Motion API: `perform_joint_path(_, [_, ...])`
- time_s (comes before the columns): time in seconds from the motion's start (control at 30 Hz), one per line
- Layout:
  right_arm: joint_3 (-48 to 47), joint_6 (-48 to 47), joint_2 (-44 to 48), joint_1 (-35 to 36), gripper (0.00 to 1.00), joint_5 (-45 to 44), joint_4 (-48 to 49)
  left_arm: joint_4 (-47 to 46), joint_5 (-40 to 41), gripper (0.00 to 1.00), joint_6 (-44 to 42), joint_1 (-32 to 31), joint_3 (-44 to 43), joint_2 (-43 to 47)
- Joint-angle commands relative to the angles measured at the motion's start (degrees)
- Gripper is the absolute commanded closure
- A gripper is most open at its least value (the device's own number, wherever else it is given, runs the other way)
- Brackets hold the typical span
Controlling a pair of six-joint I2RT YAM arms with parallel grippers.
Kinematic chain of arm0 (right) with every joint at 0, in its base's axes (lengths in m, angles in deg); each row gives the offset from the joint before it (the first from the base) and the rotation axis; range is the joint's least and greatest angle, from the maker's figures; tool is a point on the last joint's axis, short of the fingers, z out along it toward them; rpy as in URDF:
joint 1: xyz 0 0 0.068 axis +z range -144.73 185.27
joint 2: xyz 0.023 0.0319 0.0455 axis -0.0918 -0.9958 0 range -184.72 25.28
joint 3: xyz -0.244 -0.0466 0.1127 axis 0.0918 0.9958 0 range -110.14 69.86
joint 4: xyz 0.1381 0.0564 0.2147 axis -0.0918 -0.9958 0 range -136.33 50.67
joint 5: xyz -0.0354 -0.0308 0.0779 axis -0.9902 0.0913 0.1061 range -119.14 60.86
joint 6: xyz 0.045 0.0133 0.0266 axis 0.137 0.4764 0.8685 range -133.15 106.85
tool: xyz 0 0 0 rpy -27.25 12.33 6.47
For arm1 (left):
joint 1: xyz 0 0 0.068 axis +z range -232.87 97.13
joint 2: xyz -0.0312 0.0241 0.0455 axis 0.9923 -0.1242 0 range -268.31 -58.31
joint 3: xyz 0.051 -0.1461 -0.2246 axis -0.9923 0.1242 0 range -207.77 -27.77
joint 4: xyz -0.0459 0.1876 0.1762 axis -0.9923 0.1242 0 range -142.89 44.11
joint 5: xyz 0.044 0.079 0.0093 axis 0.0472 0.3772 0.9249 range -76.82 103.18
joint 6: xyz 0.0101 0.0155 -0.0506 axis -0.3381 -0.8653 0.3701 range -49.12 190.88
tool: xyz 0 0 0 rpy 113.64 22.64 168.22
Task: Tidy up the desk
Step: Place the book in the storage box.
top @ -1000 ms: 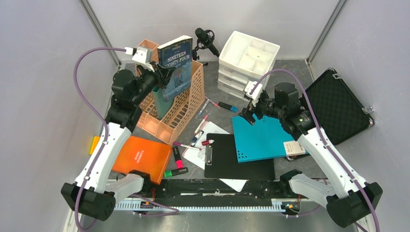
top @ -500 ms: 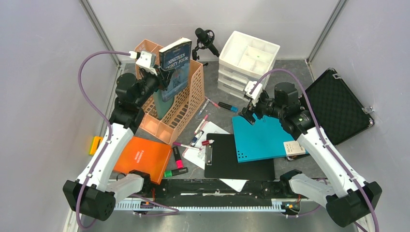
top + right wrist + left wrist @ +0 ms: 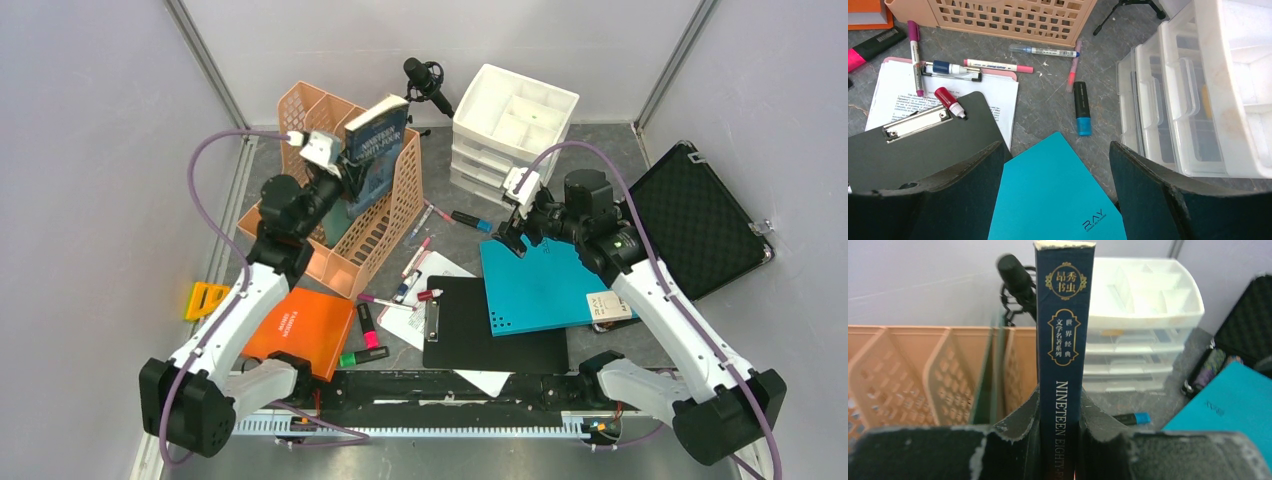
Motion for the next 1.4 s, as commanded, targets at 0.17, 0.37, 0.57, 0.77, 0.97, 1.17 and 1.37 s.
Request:
perform_joint_path(0.17, [0.4, -0.63, -0.94, -0.45, 0.18, 0.48, 1.25, -30.03, 9.33, 0.98, -10.7, -7.94, 13.49, 0.0])
perform_joint_path(0.37, [1.57, -0.87, -0.31, -0.58, 0.18, 0.12, 1.39, -41.28, 13.71, 0.98, -11.28, -8.06, 19.2, -2.71])
perform_joint_path(0.57, [1.92, -0.89, -0.09, -0.73, 0.18, -0.04, 1.38, -51.0, 12.57, 0.98, -9.98, -7.97, 23.52, -8.1])
perform_joint_path(0.77, [2.49, -1.07, 0.18, -0.84, 0.18, -0.3, 1.31, -60.92, 12.91, 0.98, -9.63, -7.33, 26.64, -15.28])
perform_joint_path(0.97, [2.41, -1.47, 0.21, -0.94, 0.18, -0.17, -0.1, -67.92, 9.88, 0.98, -5.14, -4.97, 27.01, -23.11])
perform_joint_path(1.17, [2.79, -2.78, 0.73, -0.92, 0.17, -0.48, -1.65, -72.46, 7.09, 0.98, -0.95, -3.86, 26.99, -29.84])
perform_joint_path(1.37, [3.13, -2.98, 0.56, -0.99, 0.18, -0.27, -1.92, -72.46, 3.57, 0.98, 0.75, -3.51, 26.19, -31.23])
